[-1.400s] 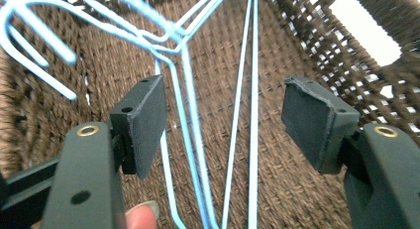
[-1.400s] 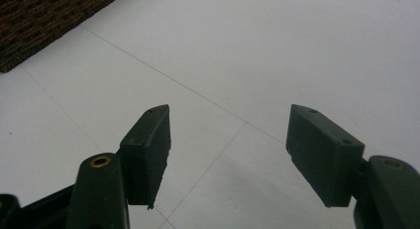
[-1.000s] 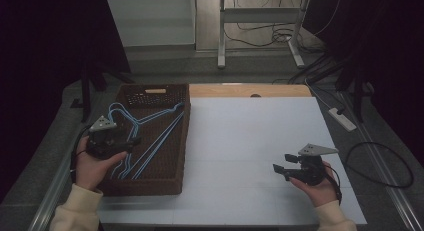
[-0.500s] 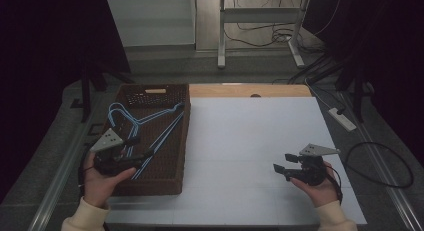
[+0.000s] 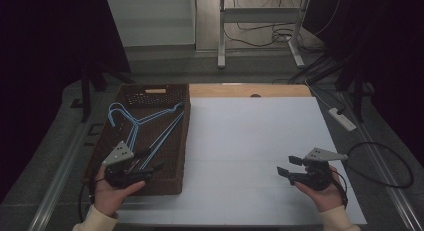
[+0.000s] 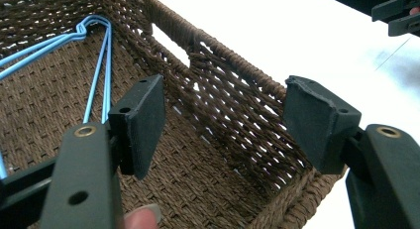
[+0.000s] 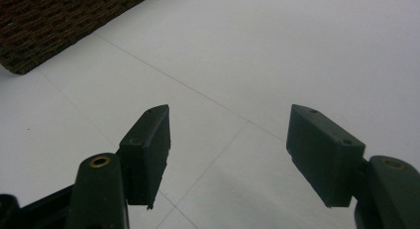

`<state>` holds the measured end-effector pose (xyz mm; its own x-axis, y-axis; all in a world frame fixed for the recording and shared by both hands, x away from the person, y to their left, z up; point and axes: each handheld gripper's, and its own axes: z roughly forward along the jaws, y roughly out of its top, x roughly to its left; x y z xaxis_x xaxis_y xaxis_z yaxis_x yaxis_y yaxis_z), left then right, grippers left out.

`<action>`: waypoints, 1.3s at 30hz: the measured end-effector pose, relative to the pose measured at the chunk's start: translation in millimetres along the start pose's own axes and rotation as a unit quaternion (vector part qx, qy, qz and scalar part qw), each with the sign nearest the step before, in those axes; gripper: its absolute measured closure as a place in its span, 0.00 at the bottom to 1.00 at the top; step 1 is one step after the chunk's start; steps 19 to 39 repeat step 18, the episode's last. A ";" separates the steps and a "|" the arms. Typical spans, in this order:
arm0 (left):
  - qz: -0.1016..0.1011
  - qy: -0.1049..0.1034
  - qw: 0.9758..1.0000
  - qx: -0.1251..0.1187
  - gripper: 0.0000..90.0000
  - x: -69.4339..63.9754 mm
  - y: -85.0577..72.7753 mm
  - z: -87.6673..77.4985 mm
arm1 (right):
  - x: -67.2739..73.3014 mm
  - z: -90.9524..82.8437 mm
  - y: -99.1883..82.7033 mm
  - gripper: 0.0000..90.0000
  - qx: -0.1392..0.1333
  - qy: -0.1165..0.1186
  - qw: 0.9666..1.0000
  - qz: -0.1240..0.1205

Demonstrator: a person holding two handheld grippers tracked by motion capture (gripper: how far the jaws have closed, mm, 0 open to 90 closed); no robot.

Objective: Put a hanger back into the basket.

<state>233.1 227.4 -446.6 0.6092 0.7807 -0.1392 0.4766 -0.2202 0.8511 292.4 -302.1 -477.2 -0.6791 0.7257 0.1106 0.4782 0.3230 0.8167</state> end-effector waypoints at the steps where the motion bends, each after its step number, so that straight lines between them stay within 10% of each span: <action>1: 0.001 0.000 1.000 0.000 0.36 -0.2 -0.2 0.3 | -0.3 -0.7 -0.7 0.38 0.000 -0.001 1.000 -0.002; 39: 0.007 -0.004 1.000 0.003 0.36 -0.9 -1.9 2.6 | 1.4 -0.3 -0.8 0.38 -0.006 -0.004 1.000 -0.007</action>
